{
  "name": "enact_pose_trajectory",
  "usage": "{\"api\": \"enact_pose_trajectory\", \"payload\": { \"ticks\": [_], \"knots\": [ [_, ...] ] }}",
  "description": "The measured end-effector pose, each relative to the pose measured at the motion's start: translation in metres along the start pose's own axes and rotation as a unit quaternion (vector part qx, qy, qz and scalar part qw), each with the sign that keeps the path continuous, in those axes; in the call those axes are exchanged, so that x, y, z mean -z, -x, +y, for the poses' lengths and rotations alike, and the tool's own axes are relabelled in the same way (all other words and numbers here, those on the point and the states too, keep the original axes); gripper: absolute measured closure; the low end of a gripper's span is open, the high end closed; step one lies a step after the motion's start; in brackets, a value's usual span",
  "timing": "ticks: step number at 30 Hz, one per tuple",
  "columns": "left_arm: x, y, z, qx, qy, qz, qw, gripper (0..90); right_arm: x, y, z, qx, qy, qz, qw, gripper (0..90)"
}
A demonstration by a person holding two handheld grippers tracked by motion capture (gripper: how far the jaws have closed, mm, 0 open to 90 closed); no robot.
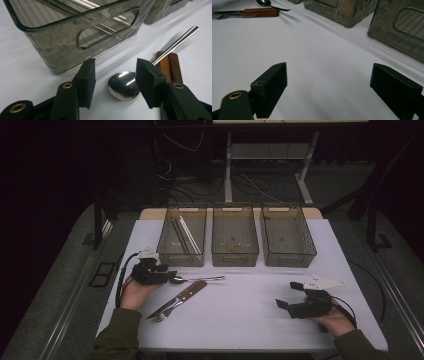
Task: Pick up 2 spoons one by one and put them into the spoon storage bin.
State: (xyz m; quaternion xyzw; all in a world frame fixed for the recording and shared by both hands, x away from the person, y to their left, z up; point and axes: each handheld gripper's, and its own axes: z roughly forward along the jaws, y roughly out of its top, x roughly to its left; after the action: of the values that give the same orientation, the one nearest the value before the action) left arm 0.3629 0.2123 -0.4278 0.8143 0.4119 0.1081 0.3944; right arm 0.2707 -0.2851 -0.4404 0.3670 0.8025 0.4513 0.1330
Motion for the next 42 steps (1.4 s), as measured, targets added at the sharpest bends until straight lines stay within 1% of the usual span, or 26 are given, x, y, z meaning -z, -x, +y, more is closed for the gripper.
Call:
{"api": "enact_pose_trajectory", "payload": {
  "ticks": [1, 2, 6, 7, 9, 18, 20, 22, 26, 32, 33, 35, 36, 38, 42],
  "knots": [
    [-0.002, 0.001, 0.0, 0.002, -0.001, -0.001, 1.0, 48.6, 0.0, 0.0, 0.0, 0.001, 0.0, 0.0, 1.0, 14.2],
    [-0.004, 0.001, 0.0, -0.002, -0.004, -0.003, 1.0, 48.5, 0.0, 0.0, 0.0, 0.002, -0.001, 0.0, 1.0, 14.2],
    [-0.011, 0.003, -0.002, -0.008, -0.023, -0.006, 0.9997, 47.6, 0.0, 0.0, 0.0, 0.001, 0.0, 0.001, 1.0, 14.2],
    [-0.012, 0.003, -0.002, -0.008, -0.023, -0.007, 0.9997, 47.1, 0.0, 0.0, 0.0, 0.0, -0.001, 0.0, 1.0, 14.2],
    [-0.013, 0.003, -0.004, -0.014, -0.029, -0.01, 0.9994, 46.7, 0.0, 0.0, 0.0, 0.001, 0.0, 0.0, 1.0, 14.2],
    [-0.017, 0.006, -0.006, -0.031, -0.047, -0.009, 0.9984, 46.2, 0.0, 0.0, 0.0, 0.003, 0.0, -0.001, 1.0, 14.2],
    [-0.017, 0.007, -0.007, -0.04, -0.054, -0.008, 0.9977, 46.3, 0.0, 0.0, 0.0, 0.003, -0.001, -0.001, 1.0, 14.2],
    [-0.017, 0.008, -0.007, -0.046, -0.057, -0.004, 0.9973, 46.6, 0.0, 0.0, 0.0, 0.004, -0.001, -0.001, 1.0, 14.2],
    [-0.017, 0.008, -0.007, -0.048, -0.055, -0.002, 0.9973, 48.6, 0.0, 0.0, 0.0, 0.004, -0.001, -0.002, 1.0, 14.2],
    [-0.017, 0.014, -0.009, -0.081, -0.06, 0.005, 0.9949, 51.5, 0.0, 0.0, 0.0, 0.004, -0.002, -0.002, 1.0, 14.2],
    [-0.017, 0.015, -0.01, -0.079, -0.057, 0.003, 0.9952, 53.3, 0.0, 0.0, 0.0, 0.004, -0.002, -0.002, 1.0, 14.2],
    [-0.016, 0.015, -0.01, -0.088, -0.058, -0.002, 0.9944, 56.7, 0.0, 0.0, 0.0, 0.004, -0.001, -0.003, 1.0, 14.2],
    [-0.016, 0.016, -0.011, -0.086, -0.054, -0.003, 0.9948, 58.9, 0.0, 0.0, 0.0, 0.004, -0.001, -0.002, 1.0, 14.2],
    [-0.015, 0.016, -0.011, -0.089, -0.057, -0.005, 0.9944, 60.3, 0.0, 0.0, 0.0, 0.003, -0.002, -0.002, 1.0, 14.2],
    [-0.012, 0.015, -0.011, -0.095, -0.055, -0.008, 0.9939, 66.4, 0.001, 0.0, 0.0, 0.004, -0.001, -0.003, 1.0, 14.2]
  ]
}}
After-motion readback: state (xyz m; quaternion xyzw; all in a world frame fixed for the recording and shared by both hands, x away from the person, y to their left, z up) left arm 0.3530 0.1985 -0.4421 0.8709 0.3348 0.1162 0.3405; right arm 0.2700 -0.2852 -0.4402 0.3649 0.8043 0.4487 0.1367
